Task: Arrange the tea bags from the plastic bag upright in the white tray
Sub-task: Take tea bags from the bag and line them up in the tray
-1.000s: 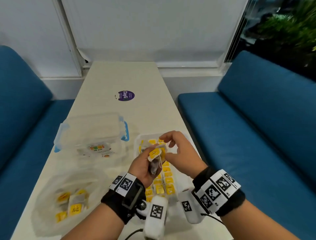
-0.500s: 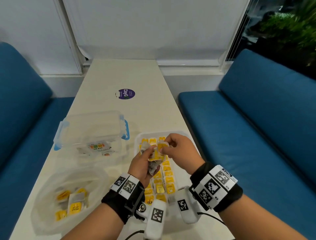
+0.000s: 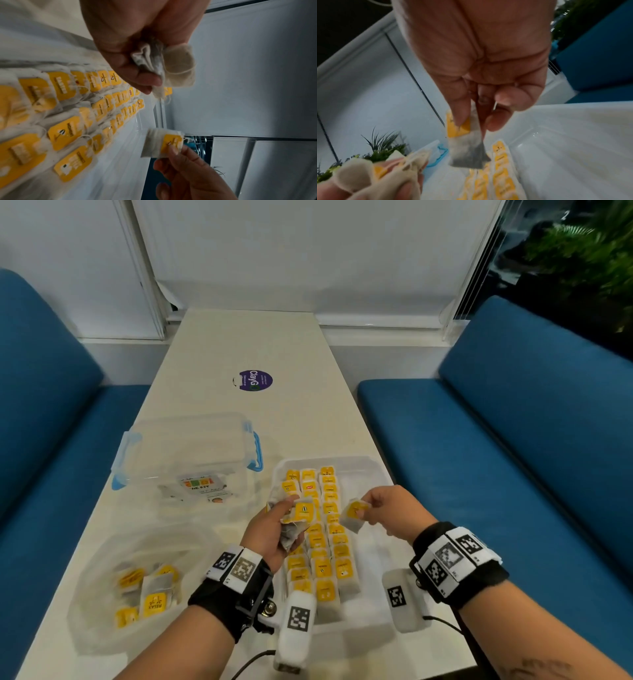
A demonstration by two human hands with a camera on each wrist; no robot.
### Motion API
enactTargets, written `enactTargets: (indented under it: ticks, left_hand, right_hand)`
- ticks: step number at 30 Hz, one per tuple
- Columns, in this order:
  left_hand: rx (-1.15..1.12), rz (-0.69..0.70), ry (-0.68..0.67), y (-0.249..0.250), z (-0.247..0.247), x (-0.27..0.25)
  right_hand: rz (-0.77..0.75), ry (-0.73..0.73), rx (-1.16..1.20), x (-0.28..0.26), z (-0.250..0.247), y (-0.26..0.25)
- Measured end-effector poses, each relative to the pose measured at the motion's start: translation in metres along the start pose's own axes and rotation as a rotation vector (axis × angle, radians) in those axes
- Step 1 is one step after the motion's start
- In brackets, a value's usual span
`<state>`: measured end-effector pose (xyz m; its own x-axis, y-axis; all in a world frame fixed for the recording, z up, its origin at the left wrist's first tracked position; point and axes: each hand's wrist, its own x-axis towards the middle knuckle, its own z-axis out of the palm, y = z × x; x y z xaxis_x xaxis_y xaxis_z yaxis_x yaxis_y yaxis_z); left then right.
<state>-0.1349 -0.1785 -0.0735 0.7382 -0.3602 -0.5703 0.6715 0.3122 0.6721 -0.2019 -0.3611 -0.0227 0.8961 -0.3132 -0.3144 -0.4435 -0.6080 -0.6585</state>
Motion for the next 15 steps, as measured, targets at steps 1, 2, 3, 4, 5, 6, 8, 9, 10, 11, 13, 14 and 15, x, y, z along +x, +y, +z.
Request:
enactTargets:
  ticks: [1,2,3,4,5,6,8,9,10,11,13,14,15]
  left_hand:
    - [0.001,-0.004,0.002,-0.001,-0.002,0.001]
    - [0.0,-0.006,0.003,-0.002,-0.003,0.001]
    - [-0.002,-0.006,0.004,-0.003,-0.005,0.002]
    - [-0.007,-0.005,0.001,-0.004,-0.005,0.002]
    - [-0.009,-0.002,-0.003,-0.004,-0.006,0.002]
    - [-0.011,0.001,-0.008,-0.003,-0.006,0.002]
    - [-0.015,0.002,-0.014,-0.003,-0.008,0.002]
    - [-0.015,0.0,-0.01,-0.003,-0.009,0.002]
    - [-0.017,-0.005,-0.011,-0.004,-0.009,0.002]
    - [-0.017,-0.009,-0.009,-0.004,-0.01,0.002]
    - [-0.015,-0.015,-0.013,-0.005,-0.01,0.002]
    - [-0.016,-0.019,-0.016,-0.005,-0.01,0.003]
    - [-0.016,-0.022,-0.018,-0.005,-0.01,0.004]
  right_hand:
    - [0.02,-0.037,-0.029,-0.002,0.003,0.003]
    - [0.035,-0.072,-0.078,-0.004,0.007,0.005]
    - [0.05,-0.109,-0.135,-0.006,0.013,0.008]
    - [0.06,-0.151,-0.185,-0.008,0.019,0.013]
    - [0.07,-0.2,-0.221,-0.01,0.025,0.017]
    - [0.078,-0.254,-0.244,-0.013,0.03,0.021]
    - [0.098,-0.352,-0.273,-0.017,0.039,0.025]
    - [0.111,-0.384,-0.289,-0.019,0.041,0.025]
    - [0.119,-0.41,-0.302,-0.02,0.044,0.024]
    - [0.13,-0.433,-0.322,-0.021,0.046,0.024]
    - [0.16,-0.48,-0.391,-0.021,0.052,0.023]
    - [0.169,-0.509,-0.436,-0.021,0.054,0.022]
    - [0.183,-0.538,-0.483,-0.021,0.056,0.022]
